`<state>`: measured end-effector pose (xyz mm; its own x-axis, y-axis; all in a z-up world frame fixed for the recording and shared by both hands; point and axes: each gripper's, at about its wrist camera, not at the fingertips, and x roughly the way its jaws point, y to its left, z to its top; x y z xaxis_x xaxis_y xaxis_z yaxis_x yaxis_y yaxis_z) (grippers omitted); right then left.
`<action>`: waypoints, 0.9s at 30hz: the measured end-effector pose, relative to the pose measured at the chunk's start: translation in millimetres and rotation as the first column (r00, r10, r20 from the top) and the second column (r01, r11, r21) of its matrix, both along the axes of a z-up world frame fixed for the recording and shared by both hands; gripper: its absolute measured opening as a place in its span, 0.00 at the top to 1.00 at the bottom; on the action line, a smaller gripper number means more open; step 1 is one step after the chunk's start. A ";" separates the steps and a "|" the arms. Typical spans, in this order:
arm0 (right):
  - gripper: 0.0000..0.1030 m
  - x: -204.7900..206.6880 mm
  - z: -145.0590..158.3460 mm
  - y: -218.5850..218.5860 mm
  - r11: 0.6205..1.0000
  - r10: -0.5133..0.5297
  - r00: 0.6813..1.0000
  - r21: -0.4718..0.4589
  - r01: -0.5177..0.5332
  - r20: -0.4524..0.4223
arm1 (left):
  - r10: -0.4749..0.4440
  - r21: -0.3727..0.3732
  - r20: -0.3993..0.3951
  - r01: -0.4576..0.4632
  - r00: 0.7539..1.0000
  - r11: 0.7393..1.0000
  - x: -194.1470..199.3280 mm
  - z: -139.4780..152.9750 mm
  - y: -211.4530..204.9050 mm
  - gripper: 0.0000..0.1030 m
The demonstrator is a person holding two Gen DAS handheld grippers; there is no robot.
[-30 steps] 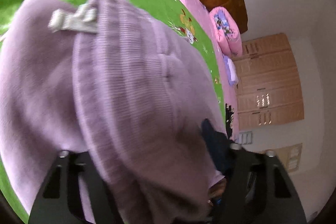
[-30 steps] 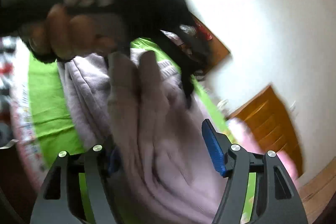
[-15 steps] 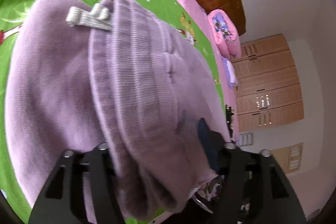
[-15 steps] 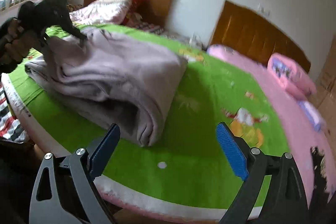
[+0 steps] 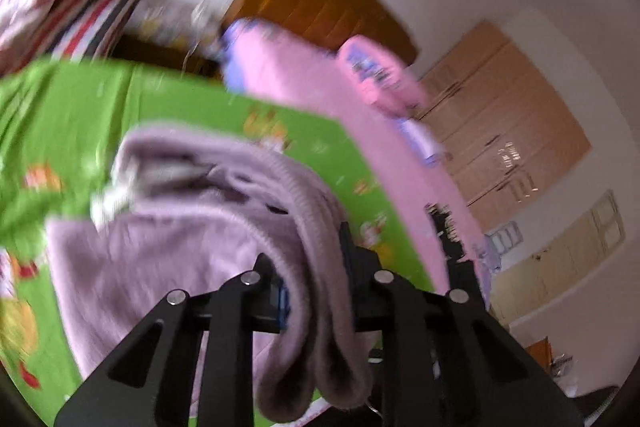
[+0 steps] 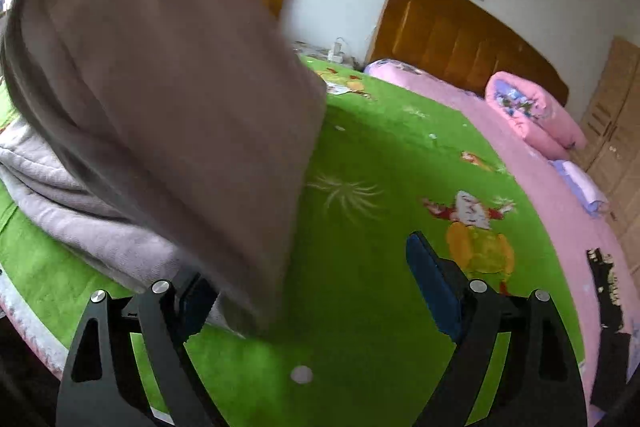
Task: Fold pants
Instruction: 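Carry the lifted sweatpants with the right gripper and lower them onto the sheet, then open the right gripper and release the sweatpants, then withdraw it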
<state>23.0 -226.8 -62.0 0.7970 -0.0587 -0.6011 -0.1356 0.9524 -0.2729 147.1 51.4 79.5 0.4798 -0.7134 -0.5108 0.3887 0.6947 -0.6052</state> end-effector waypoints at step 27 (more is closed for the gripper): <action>0.14 -12.5 8.8 -15.2 0.974 0.218 0.966 0.101 -0.205 -0.141 | 0.278 -0.051 -0.304 -0.307 0.911 0.950 -37.5 -158.8 110.6 0.69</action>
<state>10.5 -242.0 -53.2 0.6862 0.1581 -0.7101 -0.3696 0.9165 -0.1531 109.5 162.0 -79.3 0.5157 -0.6162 -0.5953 -0.0252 0.6836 -0.7294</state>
